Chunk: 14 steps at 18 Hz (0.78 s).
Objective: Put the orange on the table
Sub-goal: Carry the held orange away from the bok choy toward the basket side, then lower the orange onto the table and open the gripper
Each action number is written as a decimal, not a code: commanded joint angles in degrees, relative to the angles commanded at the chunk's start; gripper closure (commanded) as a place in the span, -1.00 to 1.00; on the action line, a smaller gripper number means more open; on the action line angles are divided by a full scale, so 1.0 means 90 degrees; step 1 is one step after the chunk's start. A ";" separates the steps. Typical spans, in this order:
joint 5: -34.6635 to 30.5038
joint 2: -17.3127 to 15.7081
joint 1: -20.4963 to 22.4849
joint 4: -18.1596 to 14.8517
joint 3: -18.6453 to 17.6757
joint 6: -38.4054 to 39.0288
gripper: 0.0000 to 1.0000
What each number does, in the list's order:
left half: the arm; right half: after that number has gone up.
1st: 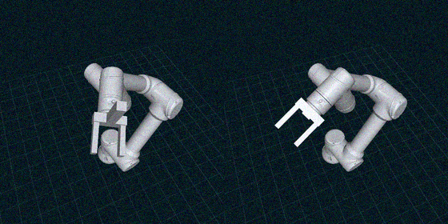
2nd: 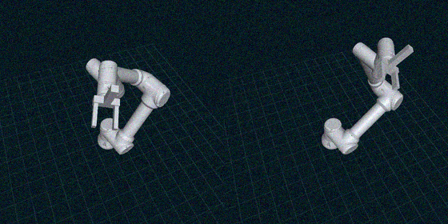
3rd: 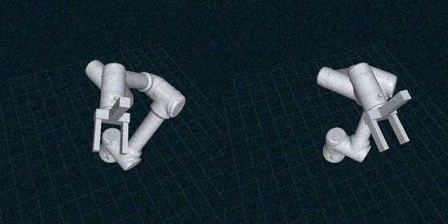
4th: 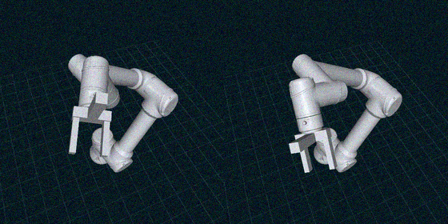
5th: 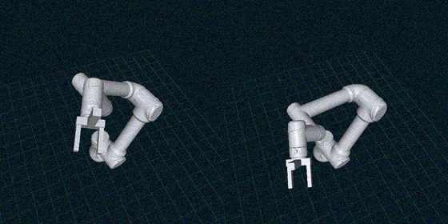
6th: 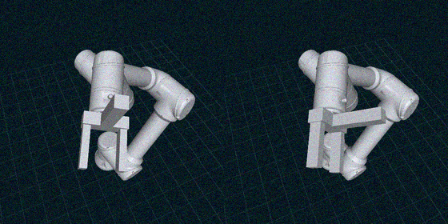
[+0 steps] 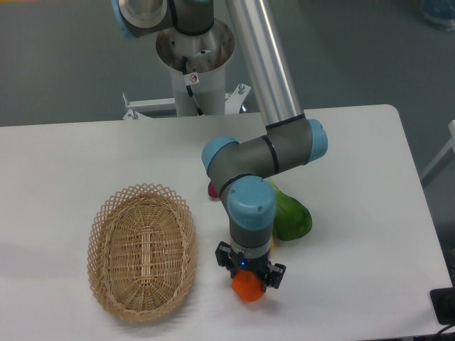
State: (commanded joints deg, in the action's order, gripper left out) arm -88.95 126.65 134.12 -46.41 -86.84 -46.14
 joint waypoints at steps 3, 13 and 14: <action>0.0000 -0.0029 0.0000 0.0000 0.0058 -0.0020 -1.00; 0.0000 -0.0917 0.0390 -0.0127 0.0556 -0.0447 -1.00; -0.0010 -0.1073 0.0449 -0.0427 0.0634 -0.0749 -1.00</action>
State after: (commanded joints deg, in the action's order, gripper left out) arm -89.03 117.00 138.16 -50.25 -81.13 -52.88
